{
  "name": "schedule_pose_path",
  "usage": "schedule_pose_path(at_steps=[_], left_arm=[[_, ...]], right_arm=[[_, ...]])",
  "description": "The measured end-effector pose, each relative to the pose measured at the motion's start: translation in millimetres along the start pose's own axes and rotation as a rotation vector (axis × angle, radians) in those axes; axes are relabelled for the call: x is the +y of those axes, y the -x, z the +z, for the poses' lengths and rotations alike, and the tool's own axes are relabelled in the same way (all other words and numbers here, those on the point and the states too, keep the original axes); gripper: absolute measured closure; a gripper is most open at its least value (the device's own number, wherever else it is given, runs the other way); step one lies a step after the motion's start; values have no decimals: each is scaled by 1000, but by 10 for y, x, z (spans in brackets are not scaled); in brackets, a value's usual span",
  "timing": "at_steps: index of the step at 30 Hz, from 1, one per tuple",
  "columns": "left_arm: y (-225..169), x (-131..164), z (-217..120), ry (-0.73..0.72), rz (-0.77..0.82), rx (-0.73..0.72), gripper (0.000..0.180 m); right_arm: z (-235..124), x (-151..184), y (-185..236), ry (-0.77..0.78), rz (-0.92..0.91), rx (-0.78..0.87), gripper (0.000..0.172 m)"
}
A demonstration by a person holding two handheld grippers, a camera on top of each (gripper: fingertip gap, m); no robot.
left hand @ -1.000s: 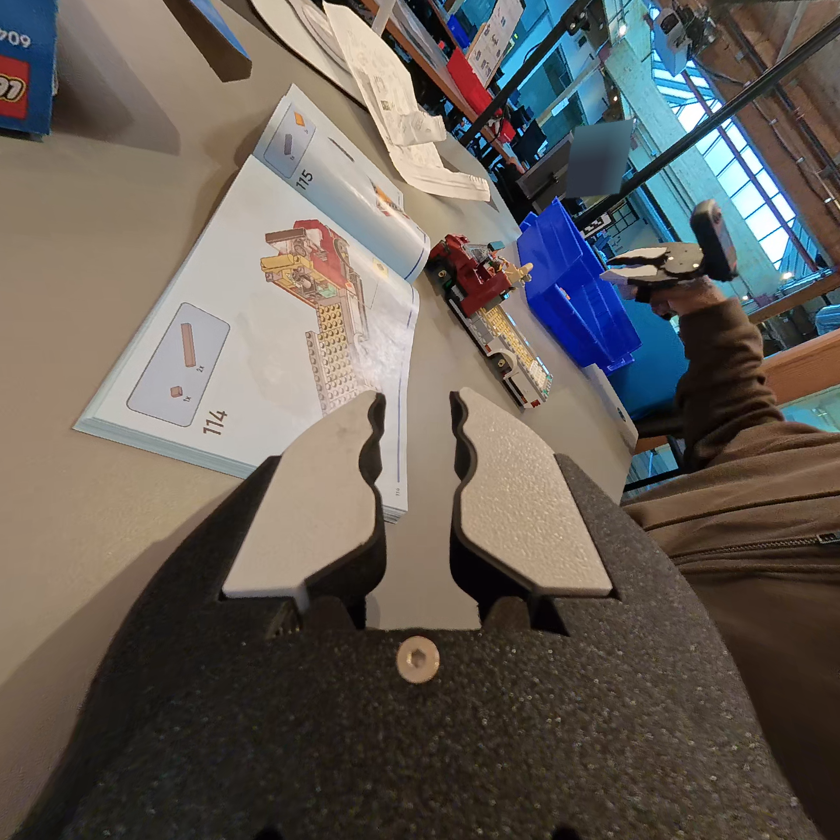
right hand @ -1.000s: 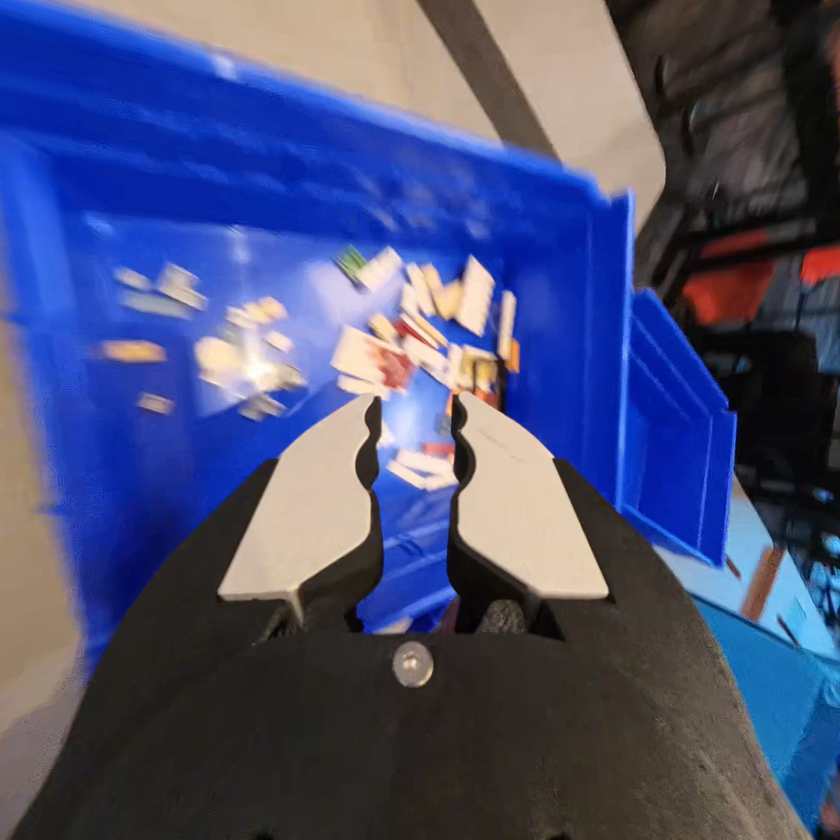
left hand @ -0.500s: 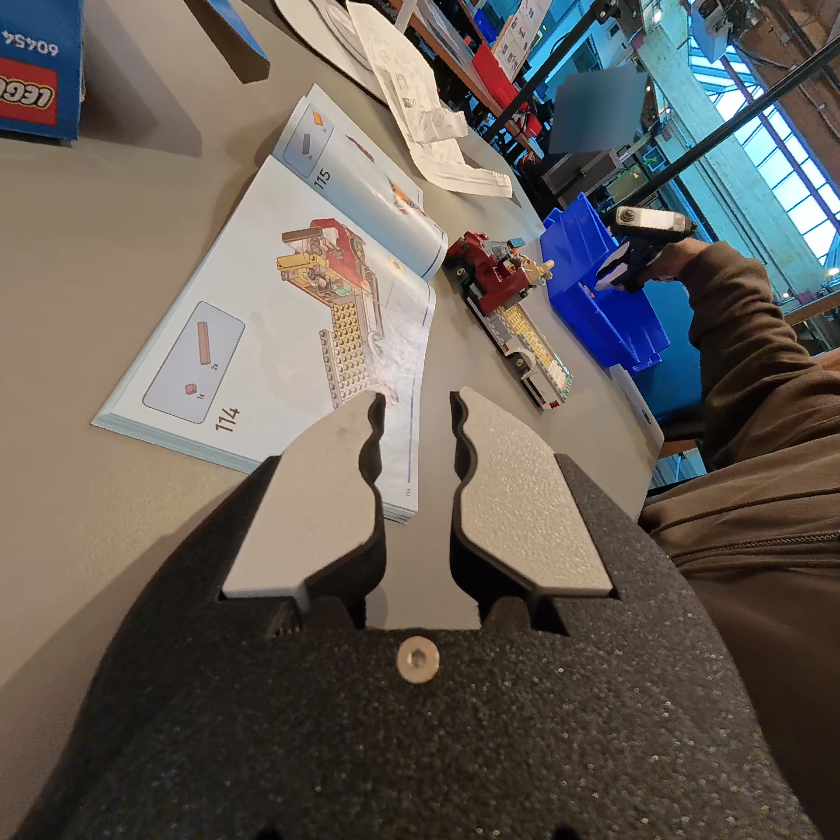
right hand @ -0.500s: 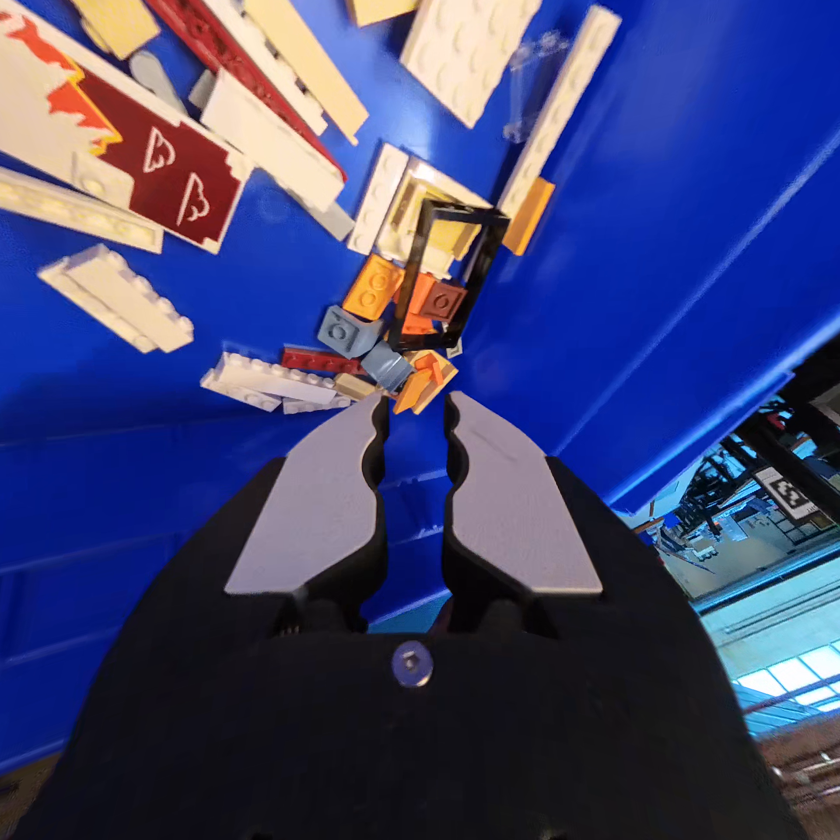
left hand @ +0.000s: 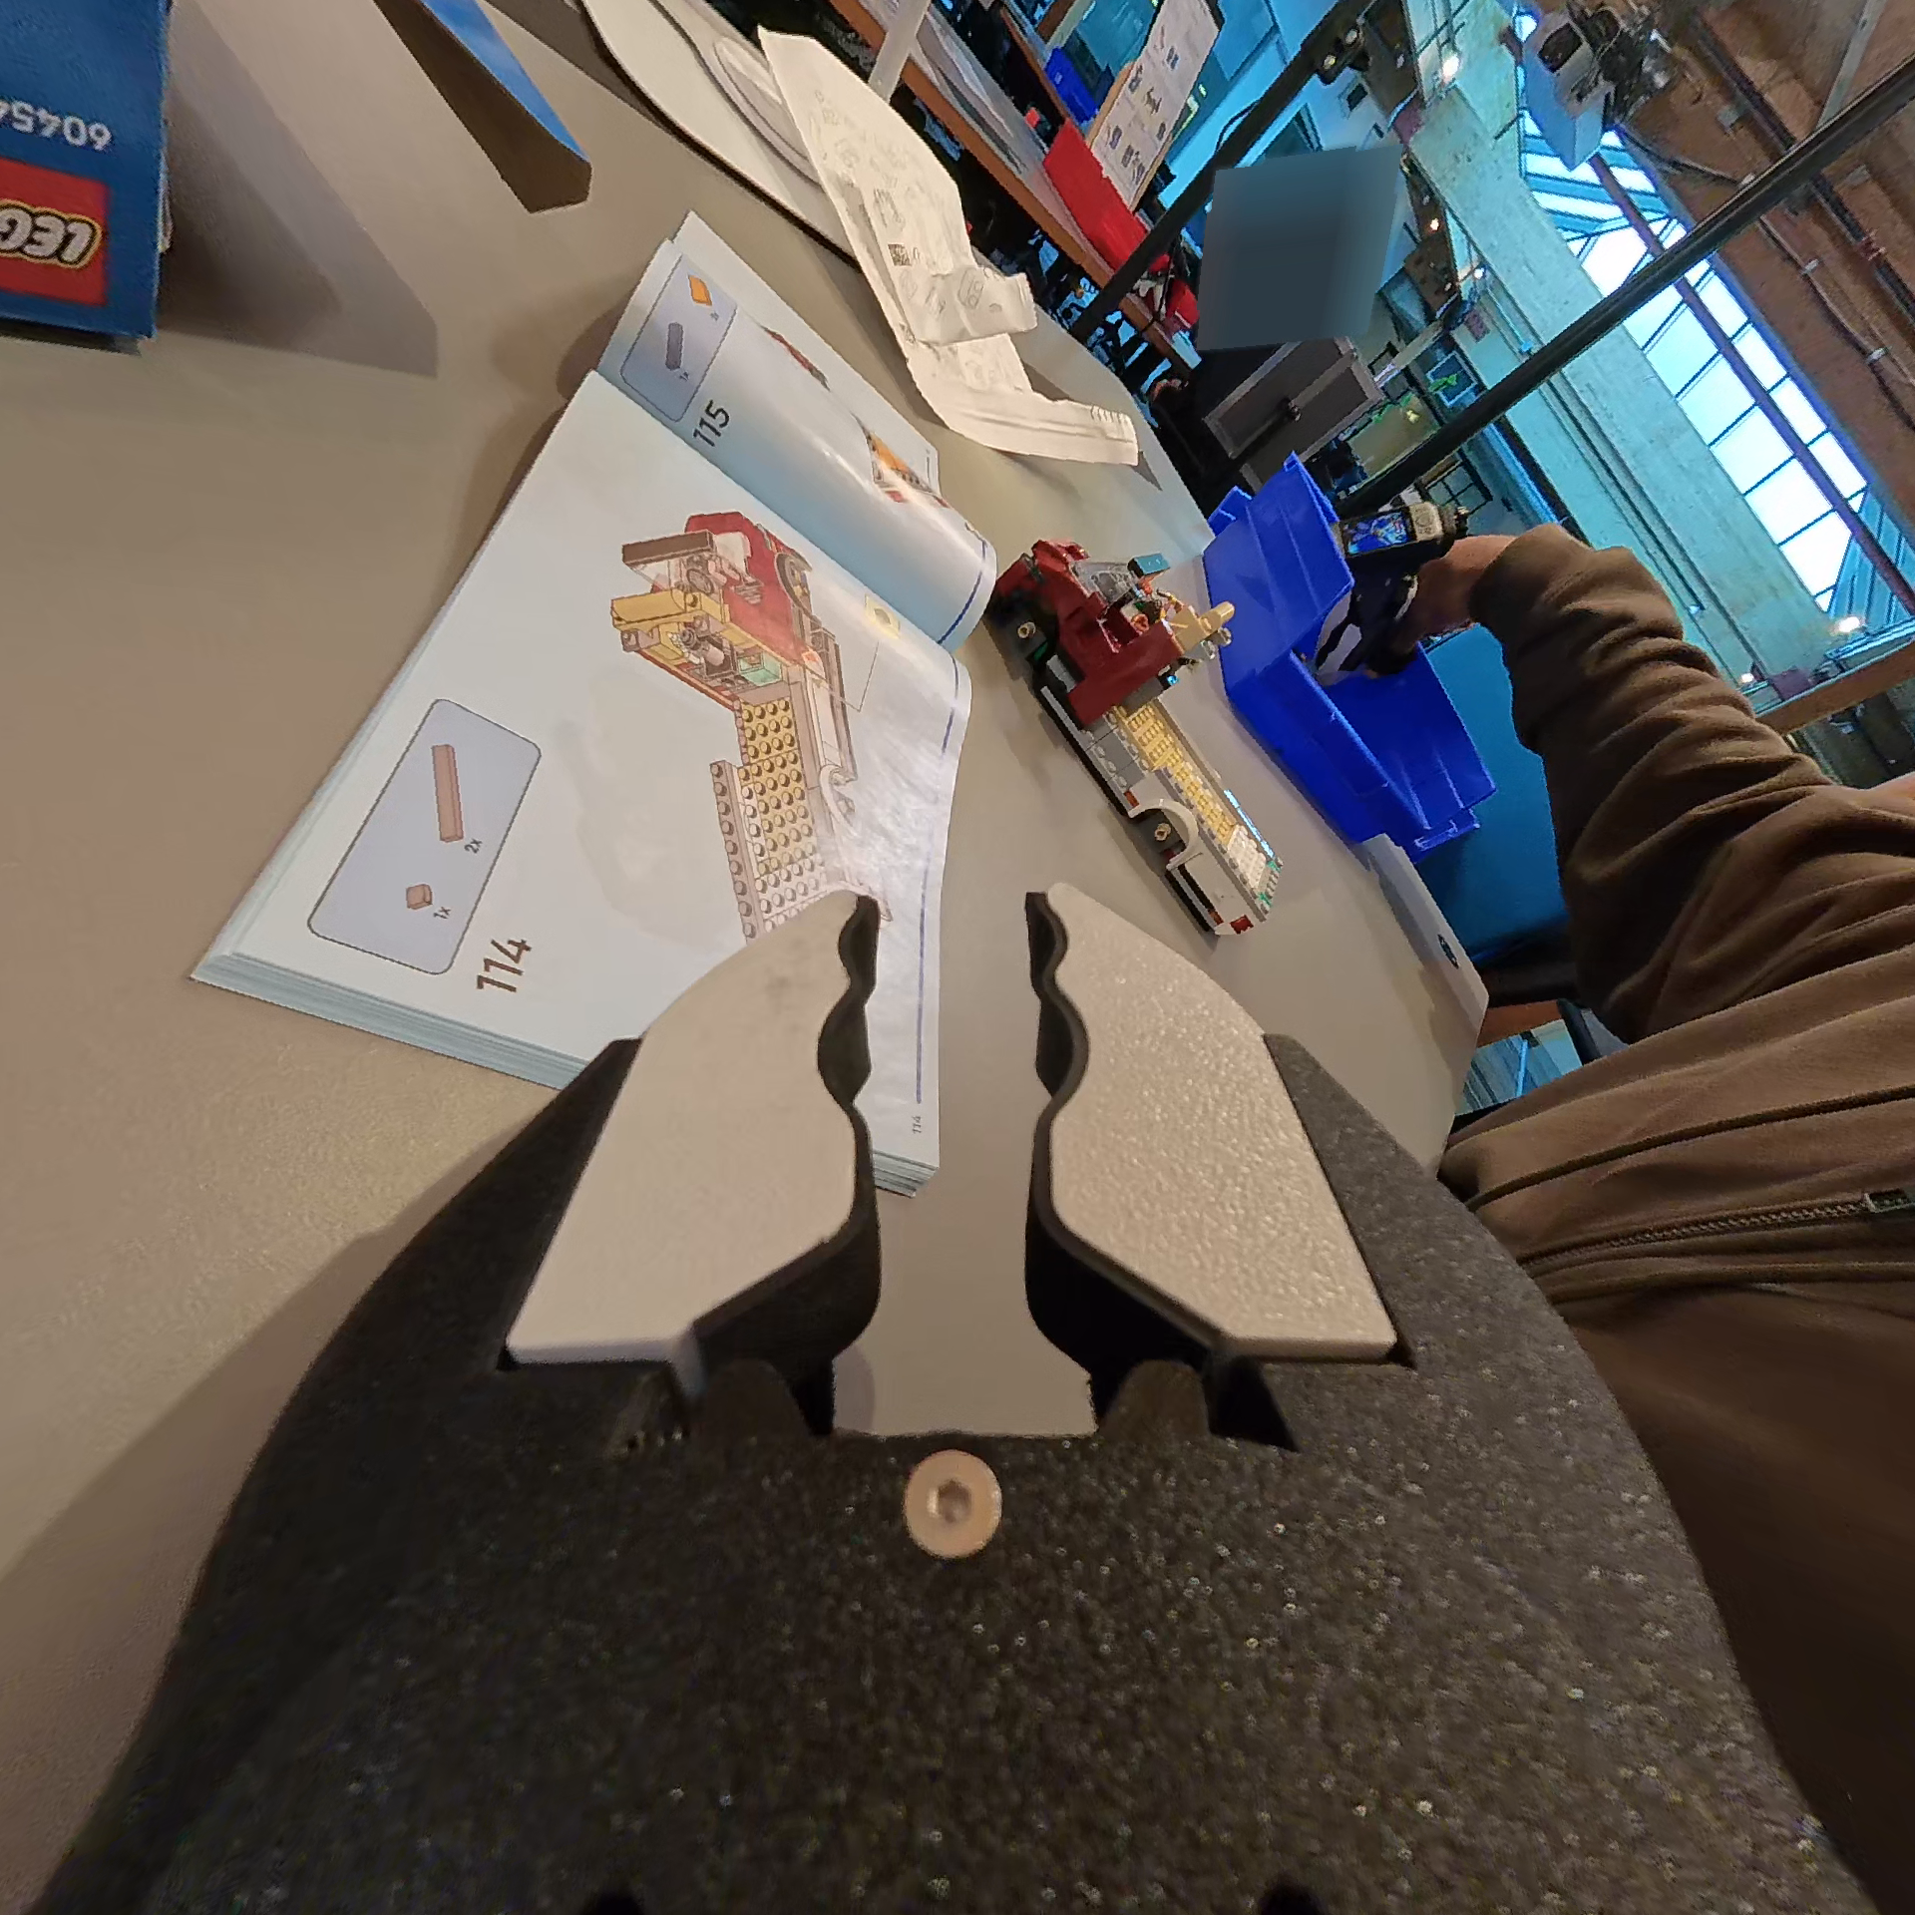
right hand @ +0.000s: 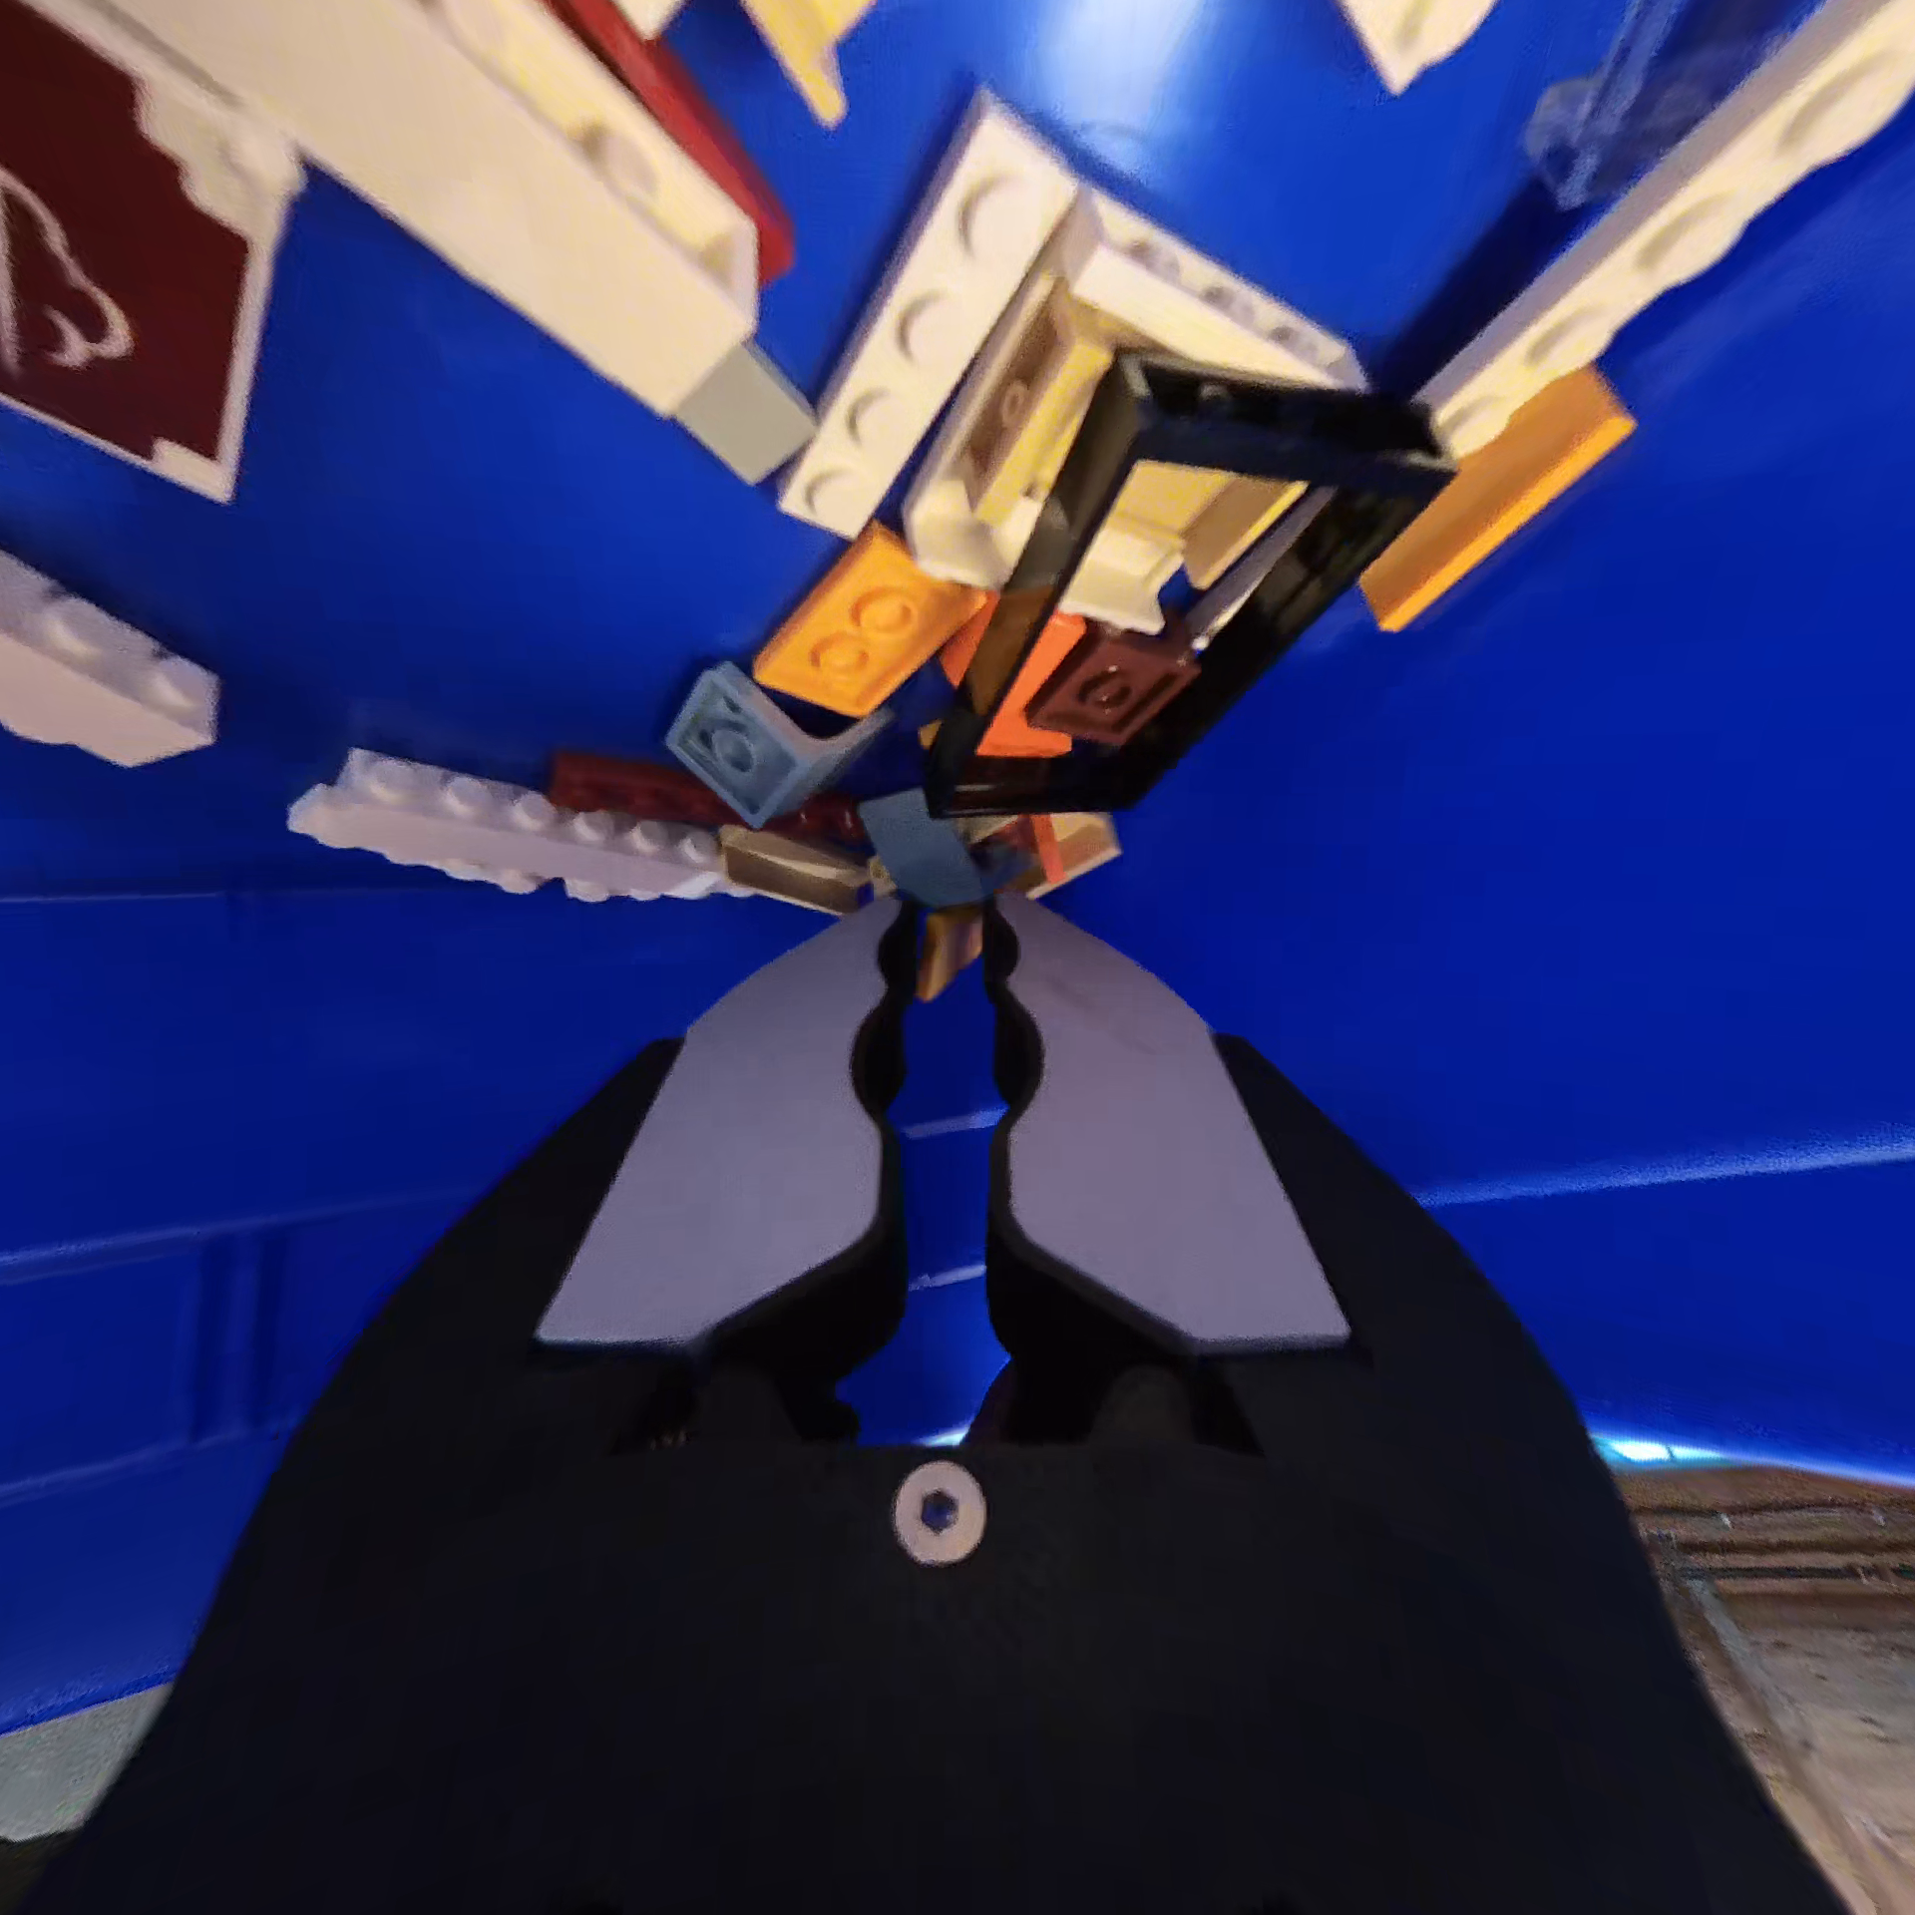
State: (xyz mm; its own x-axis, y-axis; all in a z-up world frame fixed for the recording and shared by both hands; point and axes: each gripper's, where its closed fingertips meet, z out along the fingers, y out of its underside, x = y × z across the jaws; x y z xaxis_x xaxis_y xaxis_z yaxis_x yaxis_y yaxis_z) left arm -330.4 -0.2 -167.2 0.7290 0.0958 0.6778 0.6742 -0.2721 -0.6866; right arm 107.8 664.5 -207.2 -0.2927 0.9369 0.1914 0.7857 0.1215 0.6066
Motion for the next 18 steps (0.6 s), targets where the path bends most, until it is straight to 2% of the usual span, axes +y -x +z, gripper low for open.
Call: schedule_pose_path(at_steps=[2,6,11,14,18], left_arm=[[-5,0,-2,0,0,4,152],[-10,-5,-6,-4,1,8,152],[-13,-4,-4,-3,2,10,152],[-16,2,2,3,3,11,152],[-15,9,10,10,3,11,152]], right_arm=[[-10,-28,-5,-36,-8,3,168],[-130,-24,20,-122,-3,13,168],[-507,-62,192,-317,-30,55,169],[-884,-224,474,-513,-77,57,169],[-1787,-708,1336,-940,-259,-32,169]])
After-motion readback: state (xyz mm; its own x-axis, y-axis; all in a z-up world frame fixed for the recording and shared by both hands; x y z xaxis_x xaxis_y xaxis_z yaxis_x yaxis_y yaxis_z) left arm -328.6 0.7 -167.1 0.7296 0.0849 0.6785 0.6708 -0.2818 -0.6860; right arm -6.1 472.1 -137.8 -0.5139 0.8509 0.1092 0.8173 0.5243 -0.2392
